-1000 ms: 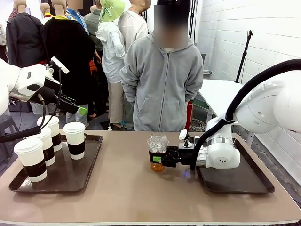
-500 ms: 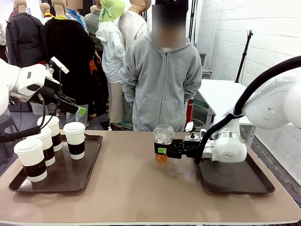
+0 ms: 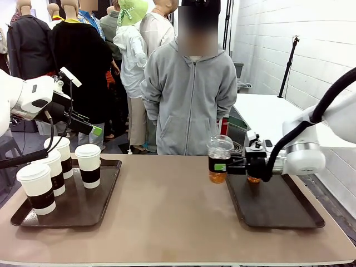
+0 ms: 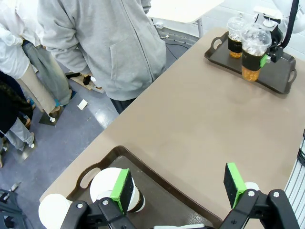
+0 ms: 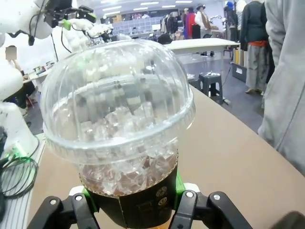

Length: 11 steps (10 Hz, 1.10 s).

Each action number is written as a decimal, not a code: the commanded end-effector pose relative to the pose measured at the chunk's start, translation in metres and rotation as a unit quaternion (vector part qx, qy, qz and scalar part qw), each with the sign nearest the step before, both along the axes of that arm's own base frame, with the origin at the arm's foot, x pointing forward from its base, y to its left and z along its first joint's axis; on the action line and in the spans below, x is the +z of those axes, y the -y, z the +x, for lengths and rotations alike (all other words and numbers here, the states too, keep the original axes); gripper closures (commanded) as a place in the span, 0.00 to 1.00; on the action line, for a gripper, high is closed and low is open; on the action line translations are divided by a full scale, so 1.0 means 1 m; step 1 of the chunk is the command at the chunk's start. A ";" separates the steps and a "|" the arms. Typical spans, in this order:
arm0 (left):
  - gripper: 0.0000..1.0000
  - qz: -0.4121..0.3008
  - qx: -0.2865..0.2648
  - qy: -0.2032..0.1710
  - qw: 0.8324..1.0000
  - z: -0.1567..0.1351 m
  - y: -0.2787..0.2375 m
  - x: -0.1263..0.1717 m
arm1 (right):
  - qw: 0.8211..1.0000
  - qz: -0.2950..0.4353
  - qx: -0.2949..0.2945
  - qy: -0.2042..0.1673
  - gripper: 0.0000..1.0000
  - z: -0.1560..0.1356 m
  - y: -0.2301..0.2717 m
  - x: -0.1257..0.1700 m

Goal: Distribute the coffee onto the tray.
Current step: Pick up another iced Americano from the middle of the table and place it on the right Handle tray.

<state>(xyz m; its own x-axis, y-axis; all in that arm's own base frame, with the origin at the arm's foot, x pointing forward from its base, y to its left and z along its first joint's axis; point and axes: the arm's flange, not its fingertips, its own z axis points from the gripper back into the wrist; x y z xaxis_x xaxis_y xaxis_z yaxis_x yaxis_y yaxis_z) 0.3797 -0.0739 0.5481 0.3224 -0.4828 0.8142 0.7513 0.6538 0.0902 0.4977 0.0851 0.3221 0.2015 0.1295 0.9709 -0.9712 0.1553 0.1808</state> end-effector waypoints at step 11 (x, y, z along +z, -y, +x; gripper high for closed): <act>0.00 -0.003 -0.001 -0.002 1.000 0.002 -0.001 -0.002 | 0.999 -0.025 0.013 0.016 0.35 -0.032 0.118 -0.049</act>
